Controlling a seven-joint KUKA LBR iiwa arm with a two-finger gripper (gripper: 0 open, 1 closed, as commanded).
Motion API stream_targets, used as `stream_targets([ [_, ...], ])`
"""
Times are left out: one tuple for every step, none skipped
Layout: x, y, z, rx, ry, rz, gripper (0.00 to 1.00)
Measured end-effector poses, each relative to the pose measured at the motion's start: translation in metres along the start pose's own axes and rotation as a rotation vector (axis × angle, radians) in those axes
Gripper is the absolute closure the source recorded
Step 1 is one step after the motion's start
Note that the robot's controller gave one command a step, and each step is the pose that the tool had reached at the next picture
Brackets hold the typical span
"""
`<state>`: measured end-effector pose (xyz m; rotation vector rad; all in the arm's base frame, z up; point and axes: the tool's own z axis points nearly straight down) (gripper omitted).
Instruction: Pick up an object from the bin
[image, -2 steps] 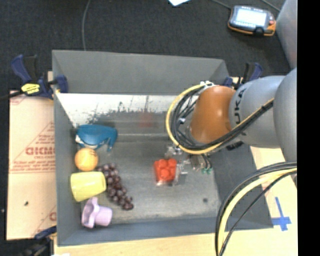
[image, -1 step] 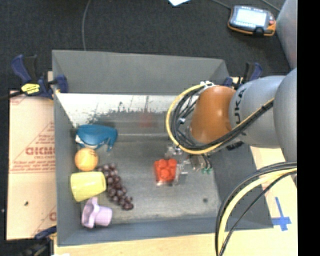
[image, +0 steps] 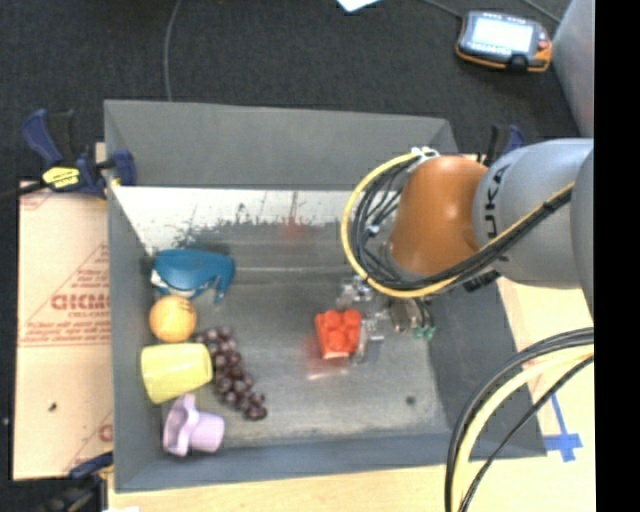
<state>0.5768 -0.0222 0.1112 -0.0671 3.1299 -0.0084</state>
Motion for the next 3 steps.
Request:
stream_targets([
  [-0.001,-0.001,-0.021,0.001,-0.003,0.0,1.0],
  [0.0,-0.001,-0.048,0.001,0.002,0.001,1.0],
  [-0.002,-0.002,-0.07,0.002,-0.003,0.001,1.0],
])
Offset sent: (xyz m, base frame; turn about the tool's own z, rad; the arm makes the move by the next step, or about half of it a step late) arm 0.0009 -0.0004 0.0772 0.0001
